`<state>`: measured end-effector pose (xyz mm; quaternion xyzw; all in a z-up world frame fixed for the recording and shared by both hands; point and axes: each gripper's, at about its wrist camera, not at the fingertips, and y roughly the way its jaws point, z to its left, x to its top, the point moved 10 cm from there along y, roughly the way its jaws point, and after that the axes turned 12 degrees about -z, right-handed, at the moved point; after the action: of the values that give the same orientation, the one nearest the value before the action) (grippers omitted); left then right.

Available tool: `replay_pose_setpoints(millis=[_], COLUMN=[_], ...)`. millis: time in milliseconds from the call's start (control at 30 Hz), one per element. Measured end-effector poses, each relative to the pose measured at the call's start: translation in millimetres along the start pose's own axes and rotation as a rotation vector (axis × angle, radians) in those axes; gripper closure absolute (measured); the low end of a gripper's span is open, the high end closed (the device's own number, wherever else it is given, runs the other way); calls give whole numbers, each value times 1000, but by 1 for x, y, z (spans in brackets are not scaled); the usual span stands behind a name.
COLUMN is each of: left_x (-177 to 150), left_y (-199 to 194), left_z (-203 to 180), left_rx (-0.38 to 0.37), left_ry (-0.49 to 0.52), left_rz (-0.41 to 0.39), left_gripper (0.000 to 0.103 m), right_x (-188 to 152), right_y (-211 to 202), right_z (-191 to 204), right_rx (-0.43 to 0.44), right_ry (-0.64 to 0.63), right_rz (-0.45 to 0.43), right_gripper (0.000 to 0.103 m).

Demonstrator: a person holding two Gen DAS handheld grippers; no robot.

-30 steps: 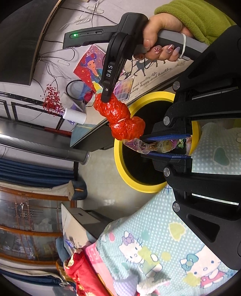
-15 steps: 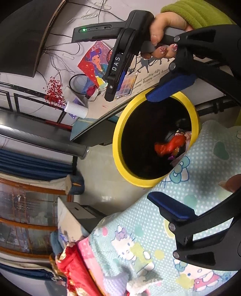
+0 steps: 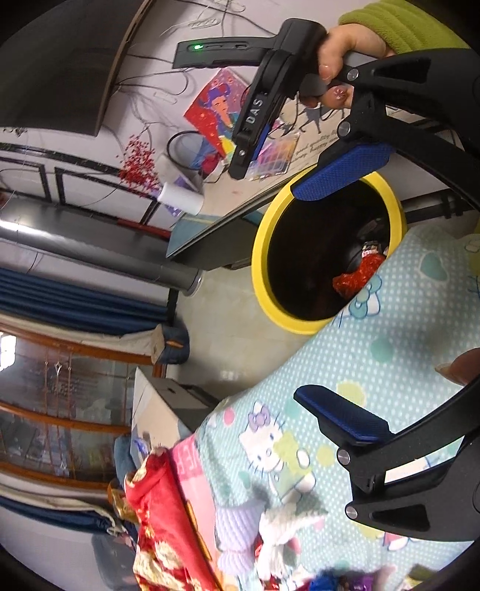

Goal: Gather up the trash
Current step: 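Move both open tools back over the remaining trash on the bed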

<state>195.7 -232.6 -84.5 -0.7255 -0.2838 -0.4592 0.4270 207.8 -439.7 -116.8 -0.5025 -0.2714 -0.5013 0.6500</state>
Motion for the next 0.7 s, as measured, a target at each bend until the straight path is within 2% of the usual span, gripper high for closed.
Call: replay_pose_setpoints(millis=[400, 700], left_x=[16, 25], left_y=[-24, -44], left_z=[30, 53], left_rx=[79, 129], left_ry=[-21, -51], left_rz=[-62, -101], left_gripper=[11, 11], right_x=[1, 0], right_y=[-9, -14], right_z=[35, 63], right_rx=[55, 95], right_ry=[-50, -84], right_rz=[-12, -14], right_gripper=[50, 42])
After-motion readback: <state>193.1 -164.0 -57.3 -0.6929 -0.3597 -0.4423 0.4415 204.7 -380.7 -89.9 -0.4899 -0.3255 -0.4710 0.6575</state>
